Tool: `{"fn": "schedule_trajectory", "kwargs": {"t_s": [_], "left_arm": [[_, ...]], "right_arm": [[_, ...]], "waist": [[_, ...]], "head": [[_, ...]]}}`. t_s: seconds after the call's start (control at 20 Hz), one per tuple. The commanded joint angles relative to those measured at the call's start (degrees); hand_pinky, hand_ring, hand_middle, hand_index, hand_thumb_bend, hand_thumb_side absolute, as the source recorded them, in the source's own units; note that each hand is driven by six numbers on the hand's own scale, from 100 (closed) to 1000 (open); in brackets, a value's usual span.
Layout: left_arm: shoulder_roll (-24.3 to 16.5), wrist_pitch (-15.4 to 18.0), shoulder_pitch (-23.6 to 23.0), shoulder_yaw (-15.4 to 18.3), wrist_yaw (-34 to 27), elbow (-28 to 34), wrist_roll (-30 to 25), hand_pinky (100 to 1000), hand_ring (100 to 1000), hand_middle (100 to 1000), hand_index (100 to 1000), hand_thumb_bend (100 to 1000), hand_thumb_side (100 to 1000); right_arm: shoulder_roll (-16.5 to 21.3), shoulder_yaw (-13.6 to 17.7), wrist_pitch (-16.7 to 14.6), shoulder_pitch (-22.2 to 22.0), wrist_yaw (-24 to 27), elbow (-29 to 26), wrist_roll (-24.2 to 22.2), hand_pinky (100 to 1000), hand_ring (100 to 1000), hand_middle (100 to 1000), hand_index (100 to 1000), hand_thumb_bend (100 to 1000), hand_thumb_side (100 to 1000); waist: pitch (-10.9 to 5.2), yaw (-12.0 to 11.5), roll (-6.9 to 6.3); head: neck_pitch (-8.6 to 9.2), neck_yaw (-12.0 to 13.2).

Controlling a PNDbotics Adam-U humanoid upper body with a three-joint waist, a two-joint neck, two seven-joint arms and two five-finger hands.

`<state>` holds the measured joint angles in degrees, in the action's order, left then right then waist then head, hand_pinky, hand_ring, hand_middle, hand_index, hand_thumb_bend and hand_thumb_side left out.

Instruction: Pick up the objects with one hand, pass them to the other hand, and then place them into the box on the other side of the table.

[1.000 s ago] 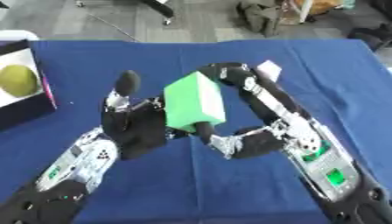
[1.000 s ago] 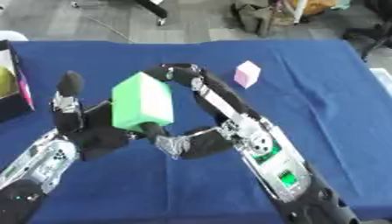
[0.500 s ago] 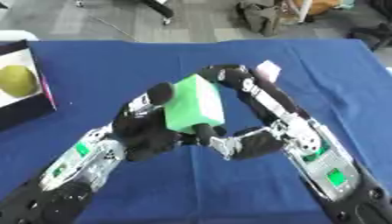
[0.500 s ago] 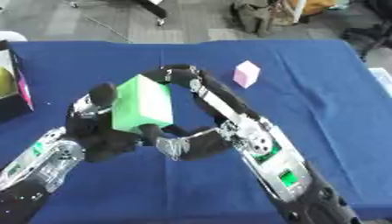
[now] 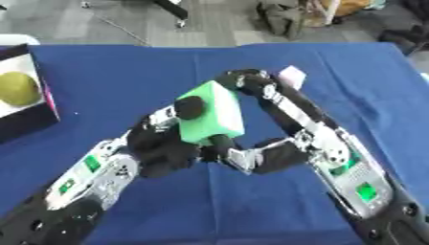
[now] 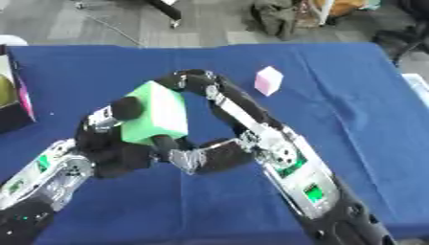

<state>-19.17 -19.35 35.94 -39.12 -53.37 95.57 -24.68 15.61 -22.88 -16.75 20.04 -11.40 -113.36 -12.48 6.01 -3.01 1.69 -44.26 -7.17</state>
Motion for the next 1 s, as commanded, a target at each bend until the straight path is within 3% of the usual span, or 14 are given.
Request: {"fn": "schedule_trajectory", "kwargs": {"t_s": [0.05,0.25,0.5,0.85,1.0], "left_arm": [[-0.1,-0.2,0.9,0.2,0.7,0.1,2.5,744,675,438,534,388,614],[0.1,-0.4,0.8,0.4,0.6,-0.3,6.1,717,610,361,459,401,611],[0.1,-0.6,0.8,0.5,0.4,-0.4,8.7,706,585,330,429,382,613],[0.2,-0.6,0.7,0.9,-0.1,-0.2,9.6,704,585,325,423,372,615],[0.2,-0.6,0.6,0.9,0.1,-0.4,9.8,703,585,325,423,367,619]], "right_arm": [[0.4,0.2,-0.3,0.7,0.3,-1.2,-0.2,758,776,497,728,100,222],[0.5,0.3,-0.7,0.6,0.0,-1.2,-0.6,761,778,511,653,100,254],[0.4,0.7,-2.0,0.7,-0.6,-1.2,-1.9,761,786,537,653,100,273],[0.4,1.7,-5.6,1.0,-3.0,-1.2,-2.7,750,783,604,744,100,366],[0.4,2.4,-7.0,1.1,-5.0,-1.2,-1.5,762,793,654,793,180,402]], "waist": [[-0.74,0.1,-0.09],[-0.76,0.1,-0.1],[-0.72,0.3,-0.14],[-0.8,0.5,-0.21],[-0.86,0.5,-0.24]], "head": [[0.14,-0.1],[0.14,-0.1],[0.14,-0.1],[0.14,-0.1],[0.14,0.0]]}}
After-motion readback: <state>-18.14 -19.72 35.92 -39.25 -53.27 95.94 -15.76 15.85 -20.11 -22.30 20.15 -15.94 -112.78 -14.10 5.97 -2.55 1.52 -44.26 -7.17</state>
